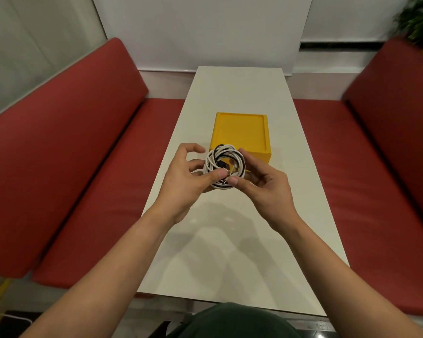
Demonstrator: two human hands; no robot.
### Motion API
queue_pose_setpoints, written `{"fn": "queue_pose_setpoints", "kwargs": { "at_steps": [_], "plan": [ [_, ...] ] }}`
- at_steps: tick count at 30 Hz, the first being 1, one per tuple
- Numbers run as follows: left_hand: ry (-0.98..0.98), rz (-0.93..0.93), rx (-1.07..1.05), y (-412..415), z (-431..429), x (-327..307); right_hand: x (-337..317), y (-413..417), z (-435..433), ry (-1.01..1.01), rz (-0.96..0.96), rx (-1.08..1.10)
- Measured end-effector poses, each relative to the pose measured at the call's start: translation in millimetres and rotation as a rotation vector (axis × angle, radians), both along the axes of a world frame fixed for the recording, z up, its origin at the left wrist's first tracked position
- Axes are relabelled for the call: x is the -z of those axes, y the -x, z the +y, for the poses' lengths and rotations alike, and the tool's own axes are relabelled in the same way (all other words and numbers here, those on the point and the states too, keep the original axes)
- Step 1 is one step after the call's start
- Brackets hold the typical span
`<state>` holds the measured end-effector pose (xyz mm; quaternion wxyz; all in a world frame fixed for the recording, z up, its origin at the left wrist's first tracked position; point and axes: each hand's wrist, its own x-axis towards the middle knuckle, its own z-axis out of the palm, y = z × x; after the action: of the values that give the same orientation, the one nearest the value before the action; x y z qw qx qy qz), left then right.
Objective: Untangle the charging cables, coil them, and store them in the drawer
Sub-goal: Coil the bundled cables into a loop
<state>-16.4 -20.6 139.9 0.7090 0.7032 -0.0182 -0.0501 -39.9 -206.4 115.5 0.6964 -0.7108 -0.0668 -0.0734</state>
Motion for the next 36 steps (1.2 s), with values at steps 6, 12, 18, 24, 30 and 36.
{"fn": "queue_pose_setpoints", "kwargs": {
  "at_steps": [6,12,18,24,30,36],
  "plan": [
    [0.007,0.042,0.074,-1,1,2,2,0,0,0.018,-0.016,0.013],
    [0.013,0.040,0.052,1,1,14,4,1,-1,0.033,0.018,-0.025],
    [0.034,0.143,0.103,1,3,39,25,4,-4,0.017,0.146,-0.048],
    [0.048,0.297,0.097,8,-9,98,77,7,-16,0.103,0.342,-0.064],
    [-0.036,0.390,0.110,22,-25,160,138,23,-30,0.148,0.503,-0.047],
    [-0.373,0.259,0.124,27,-37,197,168,31,-35,0.270,0.516,-0.008]
  ]
}}
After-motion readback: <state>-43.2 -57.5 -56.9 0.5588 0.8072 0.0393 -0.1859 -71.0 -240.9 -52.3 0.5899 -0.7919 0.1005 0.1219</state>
